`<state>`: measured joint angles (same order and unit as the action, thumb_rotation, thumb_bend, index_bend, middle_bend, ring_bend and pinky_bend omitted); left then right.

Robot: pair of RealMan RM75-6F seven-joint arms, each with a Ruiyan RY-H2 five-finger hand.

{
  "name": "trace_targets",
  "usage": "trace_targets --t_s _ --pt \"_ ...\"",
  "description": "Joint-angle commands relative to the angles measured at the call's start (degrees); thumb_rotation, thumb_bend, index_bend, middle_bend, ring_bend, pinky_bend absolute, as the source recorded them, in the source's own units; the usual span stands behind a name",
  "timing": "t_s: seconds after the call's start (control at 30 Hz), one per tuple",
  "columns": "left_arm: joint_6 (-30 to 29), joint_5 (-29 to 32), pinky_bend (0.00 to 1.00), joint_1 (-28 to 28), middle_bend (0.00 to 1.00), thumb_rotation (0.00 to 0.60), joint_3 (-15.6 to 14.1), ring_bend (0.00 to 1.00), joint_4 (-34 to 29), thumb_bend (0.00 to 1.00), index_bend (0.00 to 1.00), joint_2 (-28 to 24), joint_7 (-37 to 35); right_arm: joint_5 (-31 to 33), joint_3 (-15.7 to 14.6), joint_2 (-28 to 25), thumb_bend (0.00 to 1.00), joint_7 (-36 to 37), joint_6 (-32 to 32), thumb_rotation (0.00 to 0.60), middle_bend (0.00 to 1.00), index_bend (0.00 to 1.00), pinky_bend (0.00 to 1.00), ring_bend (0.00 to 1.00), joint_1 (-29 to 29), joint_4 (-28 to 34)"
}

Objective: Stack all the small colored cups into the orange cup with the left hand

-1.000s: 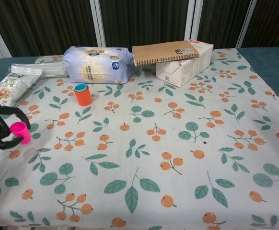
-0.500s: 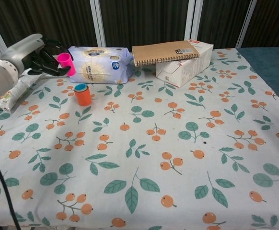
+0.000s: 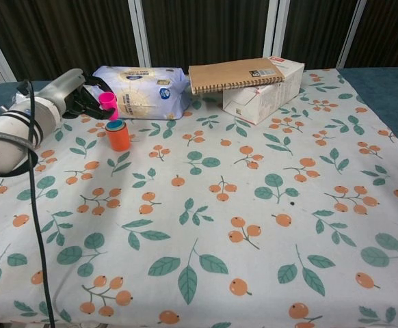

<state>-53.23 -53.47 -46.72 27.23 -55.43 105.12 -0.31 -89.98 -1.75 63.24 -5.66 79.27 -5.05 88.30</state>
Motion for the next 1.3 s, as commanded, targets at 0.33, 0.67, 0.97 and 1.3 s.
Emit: trace_targets --t_s 0.33,0.67,0.97,1.3 --pt "0.3 -0.3 1.0 0.4 1.0 0.6 -1.5 1.0 -0.6 0.42 0.59 0.1 -0.6 0.0 -0.1 0.3 0.21 -0.6 -0.1 0.6 0.0 0.0 0.0 0.0 -0.1 0.1" --pt "2.0 1.2 1.0 0.3 1.0 0.6 -2.1 1.0 0.3 0.39 0.16 0.3 0.5 -0.1 -0.2 0.2 0.21 -0.4 0.0 0.6 0.0 0.0 0.0 0.0 -0.1 0.1" --pt "-3.5 -6.0 1.0 6.6 1.0 0.6 -6.5 1.0 -16.8 0.36 0.0 -10.1 0.0 -0.6 -0.4 0.1 0.21 -0.3 0.1 0.6 0.0 0.0 0.0 0.0 -0.1 0.1" --pt "-22.7 -39.2 0.14 28.0 0.02 0.6 -32.0 0.01 -43.7 0.39 0.0 -41.4 -0.9 -1.2 -1.2 0.2 0.21 -1.8 0.5 0.6 0.0 0.0 0.0 0.0 0.5 0.9"
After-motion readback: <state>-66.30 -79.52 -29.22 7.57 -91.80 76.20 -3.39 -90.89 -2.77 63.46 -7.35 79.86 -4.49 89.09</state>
